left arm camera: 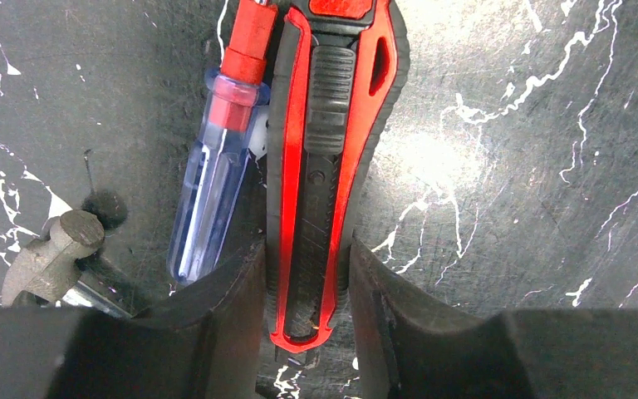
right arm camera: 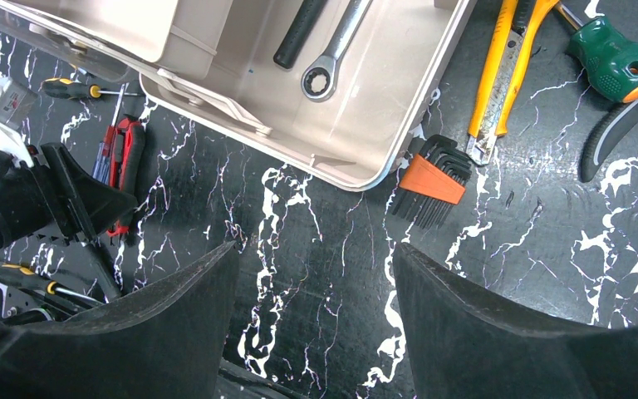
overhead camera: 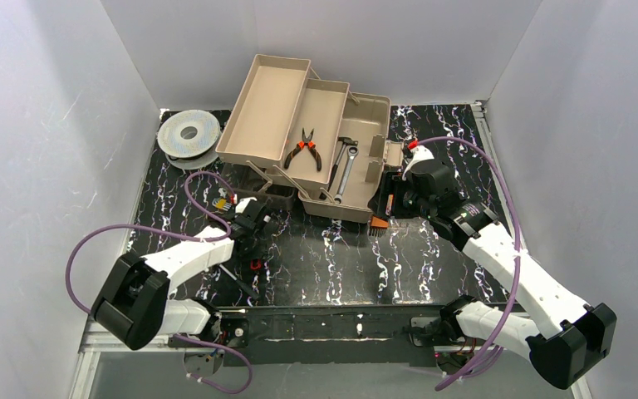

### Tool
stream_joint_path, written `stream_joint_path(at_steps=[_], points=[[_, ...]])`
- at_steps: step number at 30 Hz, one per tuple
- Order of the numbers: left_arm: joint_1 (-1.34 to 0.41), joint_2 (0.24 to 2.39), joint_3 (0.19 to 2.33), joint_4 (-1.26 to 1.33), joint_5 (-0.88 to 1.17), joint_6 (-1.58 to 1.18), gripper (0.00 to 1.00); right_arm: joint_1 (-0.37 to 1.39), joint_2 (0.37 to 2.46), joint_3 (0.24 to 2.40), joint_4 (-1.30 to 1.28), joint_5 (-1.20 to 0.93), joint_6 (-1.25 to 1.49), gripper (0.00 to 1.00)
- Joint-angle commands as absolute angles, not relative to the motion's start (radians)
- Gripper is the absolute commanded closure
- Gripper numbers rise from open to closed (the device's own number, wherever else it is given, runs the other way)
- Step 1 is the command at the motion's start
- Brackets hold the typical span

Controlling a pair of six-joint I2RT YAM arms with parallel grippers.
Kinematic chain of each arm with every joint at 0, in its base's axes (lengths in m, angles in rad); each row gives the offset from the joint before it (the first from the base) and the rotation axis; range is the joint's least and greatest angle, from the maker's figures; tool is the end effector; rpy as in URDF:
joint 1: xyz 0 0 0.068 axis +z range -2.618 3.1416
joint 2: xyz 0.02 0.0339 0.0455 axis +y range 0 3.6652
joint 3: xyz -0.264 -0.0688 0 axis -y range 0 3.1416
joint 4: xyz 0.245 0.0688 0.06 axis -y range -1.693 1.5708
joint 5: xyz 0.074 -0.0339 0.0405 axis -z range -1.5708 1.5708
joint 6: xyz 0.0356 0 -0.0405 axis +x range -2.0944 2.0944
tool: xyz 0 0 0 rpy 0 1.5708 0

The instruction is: Pack the tool kit

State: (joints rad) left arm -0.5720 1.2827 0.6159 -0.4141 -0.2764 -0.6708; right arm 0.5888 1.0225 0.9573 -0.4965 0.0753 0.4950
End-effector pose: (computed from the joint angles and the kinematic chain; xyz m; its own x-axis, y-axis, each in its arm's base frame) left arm 0.1949 -0.1139 0.1667 -0.8378 -0.1719 -0.5183 -0.1378 0.9850 -0.1039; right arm 0.1873 0.1219 0.3244 -0.6277 0.1504 -0.7638 -0.2303 0.9013 0.3668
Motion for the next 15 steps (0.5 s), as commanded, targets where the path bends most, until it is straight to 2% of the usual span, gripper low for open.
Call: stream_joint_path(at_steps=[1,3,8,11,15], points=[[-0.571,1.308,0.624,-0.429,-0.211,-0.679,0.79,0.582,1.001,0.963,-0.476,0.081,0.496,0.25],[-0.599,1.278,0.646,-0.435,-0.199,-0.631,0.84,0.581,0.999,0.964,-0.476,0.087,0.495,0.25],[-0.708,1.129,0.728,-0.497,-0.257,-0.546,0.84,0.581,1.006,0.963,-0.465,0.095,0.487,0.25],[-0.720,1.067,0.776,-0.509,-0.161,-0.486,0.84,0.580,1.021,0.963,-0.456,0.096,0.485,0.25],[-0.759,0.991,0.828,-0.469,-0.016,-0.380,0.93,0.580,1.041,0.963,-0.441,0.095,0.477,0.25]])
